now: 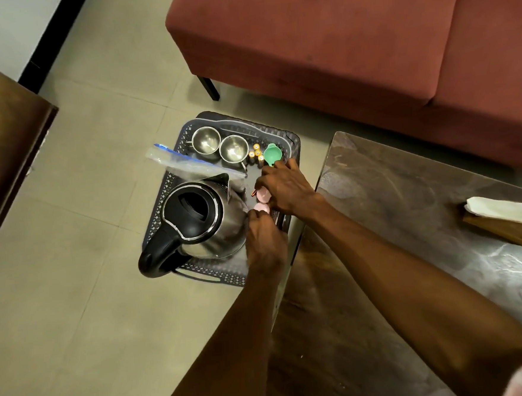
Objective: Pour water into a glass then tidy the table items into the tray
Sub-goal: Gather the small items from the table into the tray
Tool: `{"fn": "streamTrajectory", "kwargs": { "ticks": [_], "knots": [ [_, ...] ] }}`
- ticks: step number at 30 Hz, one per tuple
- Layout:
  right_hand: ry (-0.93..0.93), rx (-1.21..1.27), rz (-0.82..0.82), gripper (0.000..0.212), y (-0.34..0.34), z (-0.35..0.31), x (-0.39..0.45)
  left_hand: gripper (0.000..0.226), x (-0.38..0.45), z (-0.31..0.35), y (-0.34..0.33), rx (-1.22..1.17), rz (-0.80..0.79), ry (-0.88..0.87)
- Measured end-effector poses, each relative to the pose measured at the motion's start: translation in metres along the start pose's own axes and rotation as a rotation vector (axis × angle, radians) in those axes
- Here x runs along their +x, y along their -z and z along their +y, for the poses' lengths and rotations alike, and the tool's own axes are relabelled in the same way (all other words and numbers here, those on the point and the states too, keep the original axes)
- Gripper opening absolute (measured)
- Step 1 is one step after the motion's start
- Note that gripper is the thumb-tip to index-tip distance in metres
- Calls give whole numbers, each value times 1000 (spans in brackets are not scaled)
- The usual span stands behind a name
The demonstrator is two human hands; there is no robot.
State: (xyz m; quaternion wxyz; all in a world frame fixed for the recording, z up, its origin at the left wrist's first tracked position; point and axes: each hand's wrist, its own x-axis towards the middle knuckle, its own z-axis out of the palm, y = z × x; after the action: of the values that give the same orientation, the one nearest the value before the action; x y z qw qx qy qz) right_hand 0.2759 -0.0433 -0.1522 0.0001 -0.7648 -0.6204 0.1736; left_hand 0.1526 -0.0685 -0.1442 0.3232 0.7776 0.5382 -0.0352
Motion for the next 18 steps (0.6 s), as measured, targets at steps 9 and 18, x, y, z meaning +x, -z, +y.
{"fn": "streamTrajectory", "kwargs": {
  "ticks": [9, 18],
  "knots": [
    [-15, -90, -36, 22, -8, -22, -8, 40, -28, -18, 3, -81, 33, -46],
    [-60, -26, 2, 32, -15, -26, -16, 43, -35, -24, 8, -61, 14, -59]
  ]
}}
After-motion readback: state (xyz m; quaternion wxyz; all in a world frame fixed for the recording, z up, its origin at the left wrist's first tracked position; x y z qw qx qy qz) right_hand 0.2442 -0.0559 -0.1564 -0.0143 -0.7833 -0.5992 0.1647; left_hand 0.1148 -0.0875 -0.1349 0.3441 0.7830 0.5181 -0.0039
